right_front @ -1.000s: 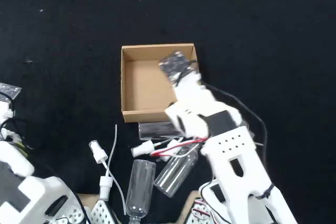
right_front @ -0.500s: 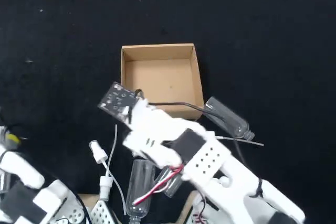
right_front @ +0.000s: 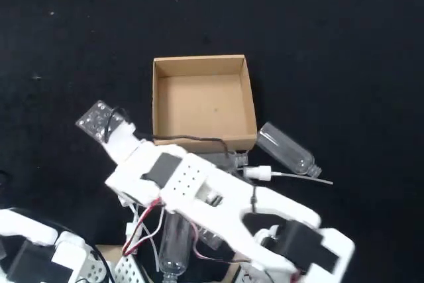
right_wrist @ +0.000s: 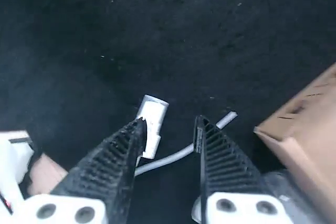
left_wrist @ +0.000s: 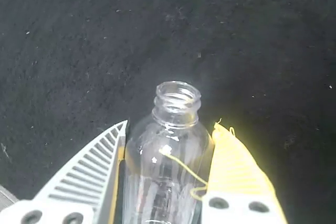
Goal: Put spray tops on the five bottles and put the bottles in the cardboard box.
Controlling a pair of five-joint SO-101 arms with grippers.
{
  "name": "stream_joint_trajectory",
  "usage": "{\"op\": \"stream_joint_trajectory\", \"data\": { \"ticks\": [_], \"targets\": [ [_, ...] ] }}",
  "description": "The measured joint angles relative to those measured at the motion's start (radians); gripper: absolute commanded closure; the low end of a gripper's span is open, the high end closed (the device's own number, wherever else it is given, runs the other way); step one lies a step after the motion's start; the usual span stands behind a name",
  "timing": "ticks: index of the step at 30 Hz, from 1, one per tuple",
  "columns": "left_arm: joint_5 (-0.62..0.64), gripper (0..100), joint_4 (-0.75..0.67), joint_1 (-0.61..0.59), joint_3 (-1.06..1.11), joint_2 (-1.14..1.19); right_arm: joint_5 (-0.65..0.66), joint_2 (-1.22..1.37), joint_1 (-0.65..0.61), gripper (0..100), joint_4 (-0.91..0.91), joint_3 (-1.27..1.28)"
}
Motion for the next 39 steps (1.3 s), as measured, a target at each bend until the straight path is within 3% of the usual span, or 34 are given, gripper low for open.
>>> {"op": "stream_joint_trajectory", "data": {
  "ticks": [9,22,32,35,39],
  "targets": [
    [0.008,97,0.000,-0.015,-0.002,-0.002,-0.021,0.195,-0.035,86.4,-0.081,-0.009],
    [0.008,97,0.000,-0.015,-0.002,-0.002,-0.034,0.210,-0.132,86.1,-0.081,-0.028],
    [0.008,97,0.000,-0.015,-0.002,-0.002,-0.106,0.347,-0.103,86.6,-0.038,-0.115],
    [0.008,97,0.000,-0.015,-0.002,-0.002,-0.106,0.377,-0.103,98.8,0.012,-0.166],
    [0.008,97,0.000,-0.015,-0.002,-0.002,-0.106,0.387,-0.091,98.9,0.058,-0.204]
  ]
}}
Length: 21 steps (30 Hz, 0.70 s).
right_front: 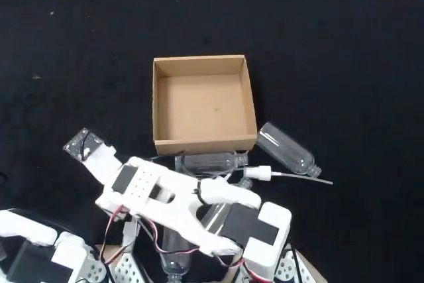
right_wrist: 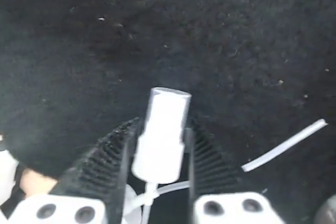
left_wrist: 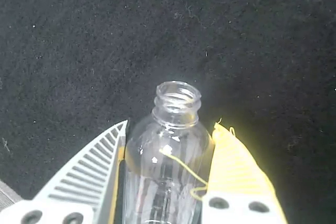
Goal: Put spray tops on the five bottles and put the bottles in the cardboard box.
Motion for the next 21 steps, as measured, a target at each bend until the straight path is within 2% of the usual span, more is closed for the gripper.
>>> {"op": "stream_joint_trajectory", "data": {
  "ticks": [6,9,13,21],
  "targets": [
    [0.006,97,0.002,0.021,-0.037,-0.015,0.109,-0.100,0.074,98.8,0.193,-0.163],
    [0.071,97,0.012,0.068,-0.095,-0.069,0.152,-0.233,0.147,98.8,0.325,-0.310],
    [0.196,97,0.038,0.184,-0.120,-0.163,0.170,-0.373,0.261,98.8,0.427,-0.479],
    [0.425,97,0.043,0.512,-0.094,-0.417,0.170,-0.543,0.554,98.8,0.466,-0.715]
  ]
}}
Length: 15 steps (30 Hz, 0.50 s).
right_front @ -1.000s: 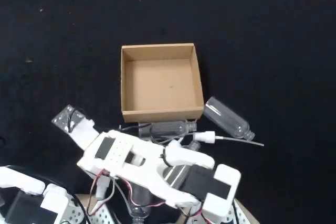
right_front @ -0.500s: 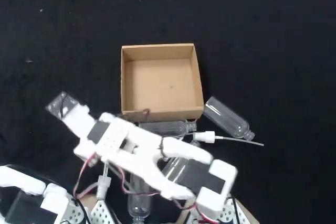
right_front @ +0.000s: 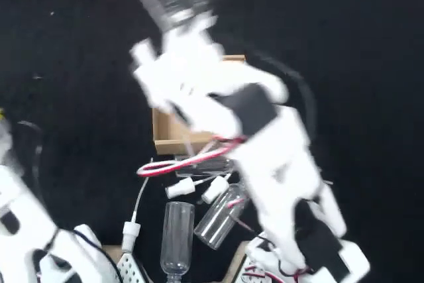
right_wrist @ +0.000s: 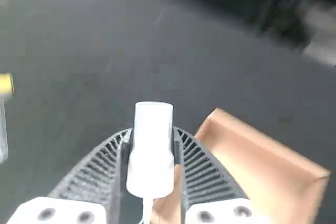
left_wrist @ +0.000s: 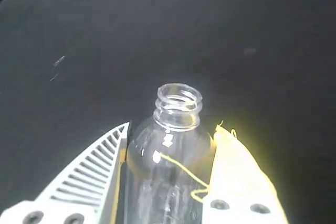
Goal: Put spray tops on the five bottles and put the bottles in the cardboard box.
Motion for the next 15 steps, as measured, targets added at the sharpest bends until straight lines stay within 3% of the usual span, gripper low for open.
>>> {"op": "stream_joint_trajectory", "data": {
  "ticks": [7,15],
  "targets": [
    [0.109,97,-0.040,0.402,0.038,-0.209,0.000,-0.097,0.203,98.8,0.000,-0.180],
    [0.120,97,-0.276,0.838,0.249,-0.364,-0.035,-0.126,0.241,98.8,-0.012,-0.411]
  ]
}}
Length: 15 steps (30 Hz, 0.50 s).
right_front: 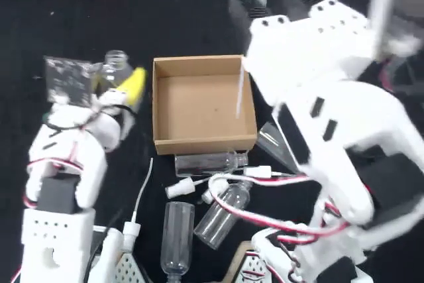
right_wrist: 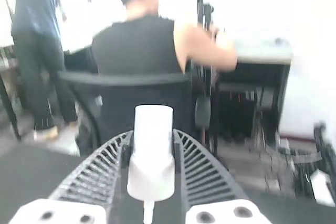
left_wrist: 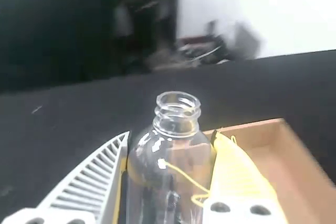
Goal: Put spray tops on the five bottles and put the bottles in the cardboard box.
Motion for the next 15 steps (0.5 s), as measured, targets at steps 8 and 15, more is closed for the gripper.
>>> {"op": "stream_joint_trajectory", "data": {
  "ticks": [8,15],
  "targets": [
    [0.003,97,-0.264,0.147,0.249,-0.143,-0.127,-0.011,0.000,98.8,-0.124,0.006],
    [0.003,97,-0.308,0.153,0.376,-0.272,-0.133,-0.032,0.002,98.8,-0.123,0.100]
  ]
}}
